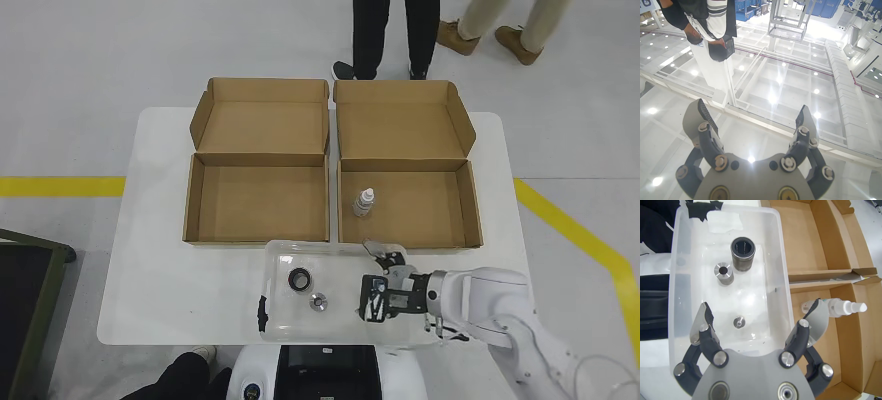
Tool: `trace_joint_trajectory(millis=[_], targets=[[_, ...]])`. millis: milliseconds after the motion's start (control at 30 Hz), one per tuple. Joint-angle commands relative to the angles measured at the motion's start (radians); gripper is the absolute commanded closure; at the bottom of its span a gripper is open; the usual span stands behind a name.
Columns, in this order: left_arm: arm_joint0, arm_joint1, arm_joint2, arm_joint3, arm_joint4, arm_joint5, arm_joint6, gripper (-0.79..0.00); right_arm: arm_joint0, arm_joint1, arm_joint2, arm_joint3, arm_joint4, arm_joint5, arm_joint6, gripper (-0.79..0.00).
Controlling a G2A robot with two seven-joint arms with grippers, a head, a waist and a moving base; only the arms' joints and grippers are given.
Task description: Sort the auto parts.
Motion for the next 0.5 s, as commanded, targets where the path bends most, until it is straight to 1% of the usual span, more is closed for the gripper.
trace_joint_trajectory(millis=[0, 267, 367, 467], targets=[[0.0, 0.0, 0.0, 0.0, 0.0, 0.0, 0.0, -0.785, -0.007, 0.002, -0.002, -0.002, -0.016, 0.0, 0.005, -0.785], [0.0, 0.0, 0.0, 0.0, 0.0, 0.0, 0.0, -0.785, -0.02, 0.01, -0.029, 0.015, -0.061, -0.016, 0.033, -0.779], [0.0, 0.0, 0.0, 0.0, 0.0, 0.0, 0.0, -0.785, -0.015, 0.011, -0.048, 0.025, -0.084, -0.012, 0.057, -0.736], [0.0, 0.0, 0.0, 0.0, 0.0, 0.0, 0.0, -0.785, -0.005, 0.011, -0.077, 0.031, -0.132, -0.007, 0.088, -0.659]])
